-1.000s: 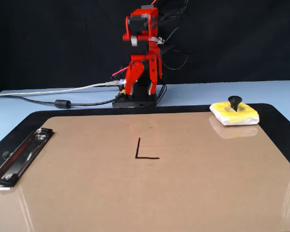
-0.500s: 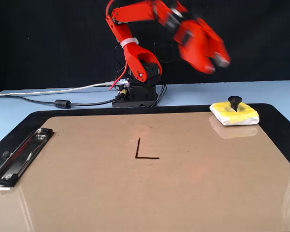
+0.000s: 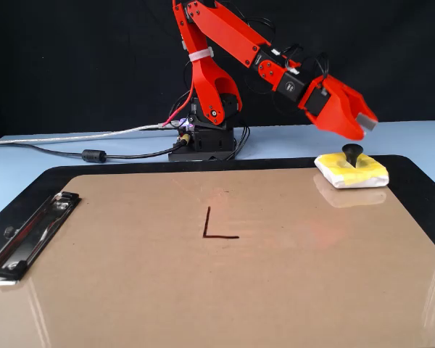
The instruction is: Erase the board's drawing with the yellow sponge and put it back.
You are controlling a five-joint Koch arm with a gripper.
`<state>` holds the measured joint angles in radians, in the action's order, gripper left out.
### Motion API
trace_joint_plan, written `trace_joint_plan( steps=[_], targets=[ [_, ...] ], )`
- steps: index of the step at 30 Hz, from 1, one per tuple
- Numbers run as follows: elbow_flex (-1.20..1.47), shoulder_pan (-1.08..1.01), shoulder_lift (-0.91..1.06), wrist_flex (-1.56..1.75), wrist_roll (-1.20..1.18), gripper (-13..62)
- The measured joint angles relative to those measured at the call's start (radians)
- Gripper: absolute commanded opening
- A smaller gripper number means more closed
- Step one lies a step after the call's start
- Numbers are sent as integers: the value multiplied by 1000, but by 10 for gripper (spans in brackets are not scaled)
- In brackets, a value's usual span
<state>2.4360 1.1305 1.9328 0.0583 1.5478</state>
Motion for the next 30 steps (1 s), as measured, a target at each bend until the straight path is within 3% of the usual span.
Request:
trace_joint_plan(
  steps=[14,20,25,30],
  targets=[
    [25,-9,-245,256,-17,332],
    [109,-61,-258,311,-18,305],
    [155,-66,-242,387,-23,163],
    [158,-101,-247,416,-21,-84]
  ],
)
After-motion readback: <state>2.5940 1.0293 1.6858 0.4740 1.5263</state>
